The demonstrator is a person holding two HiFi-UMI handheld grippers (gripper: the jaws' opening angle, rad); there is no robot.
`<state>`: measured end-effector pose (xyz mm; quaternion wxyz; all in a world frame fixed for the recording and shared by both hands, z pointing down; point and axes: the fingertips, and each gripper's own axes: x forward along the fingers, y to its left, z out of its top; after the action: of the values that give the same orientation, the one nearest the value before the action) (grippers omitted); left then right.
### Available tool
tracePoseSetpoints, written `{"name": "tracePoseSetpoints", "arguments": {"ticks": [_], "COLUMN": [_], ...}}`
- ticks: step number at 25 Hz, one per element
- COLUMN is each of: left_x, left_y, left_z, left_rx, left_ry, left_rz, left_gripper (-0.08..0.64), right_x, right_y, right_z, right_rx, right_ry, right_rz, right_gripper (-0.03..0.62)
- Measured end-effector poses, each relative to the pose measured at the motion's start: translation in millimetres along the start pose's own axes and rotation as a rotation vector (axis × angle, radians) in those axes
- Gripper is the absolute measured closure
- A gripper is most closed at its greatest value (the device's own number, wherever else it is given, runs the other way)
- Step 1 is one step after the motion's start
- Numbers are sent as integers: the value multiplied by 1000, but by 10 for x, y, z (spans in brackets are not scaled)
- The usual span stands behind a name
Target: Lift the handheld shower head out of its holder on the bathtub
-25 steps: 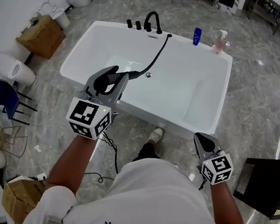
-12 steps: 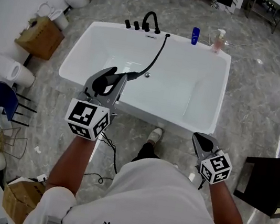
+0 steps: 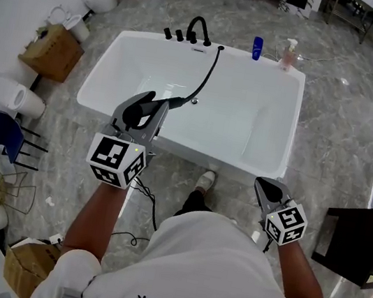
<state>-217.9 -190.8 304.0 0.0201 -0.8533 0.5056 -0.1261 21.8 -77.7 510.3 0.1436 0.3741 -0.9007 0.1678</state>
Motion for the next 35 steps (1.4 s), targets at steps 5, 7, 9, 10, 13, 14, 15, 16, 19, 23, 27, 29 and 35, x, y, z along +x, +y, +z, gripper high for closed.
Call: {"name": "tracePoseSetpoints", "arguments": {"ticks": [5, 7, 9, 10, 13, 14, 15, 16, 19, 23, 27, 29, 35], "left_x": [-1, -17, -19, -17, -10, -5, 0, 5, 8, 26, 47, 69, 108], "left_y": [-29, -50, -64, -69, -86, -87, -88, -88, -92, -111, -115, -112, -134], "left_z": [-11, -18, -18, -20, -21, -16, -11, -9, -22, -15, 3, 24, 71], "left_rx": [2, 2, 3, 3, 5, 5, 6, 6, 4, 3, 2, 4, 6], "left_ry": [1, 3, 3, 4, 7, 7, 6, 5, 5, 6, 6, 6, 4], "left_rz": [0, -1, -4, -5, -7, -7, -6, -6, -10, -14, -20, -24, -31], "left_gripper": [426, 426, 426, 426, 426, 426, 426, 426, 426, 426, 426, 426, 426], "right_x": [-13, -30, -37, -38, -54, -59, -61, -62, -58, -67, -80, -84, -122], "right_y": [6, 25, 29, 29, 21, 13, 6, 2, 9, -8, -17, -34, -52], "right_z": [-28, -38, -40, -45, -57, -55, -54, -57, -79, -73, -59, -49, -27], "right_rx": [-6, -7, -7, -6, -3, -3, -2, -2, -2, -1, 0, -1, 3], "right_ry": [-1, -3, -5, -6, -5, -6, -8, -9, -8, -11, -11, -10, -15], "right_rz": [1, 3, 3, 3, 0, -1, -2, -3, -4, -6, -10, -12, -8], "right_gripper": [581, 581, 581, 581, 581, 581, 581, 581, 581, 581, 581, 581, 581]}}
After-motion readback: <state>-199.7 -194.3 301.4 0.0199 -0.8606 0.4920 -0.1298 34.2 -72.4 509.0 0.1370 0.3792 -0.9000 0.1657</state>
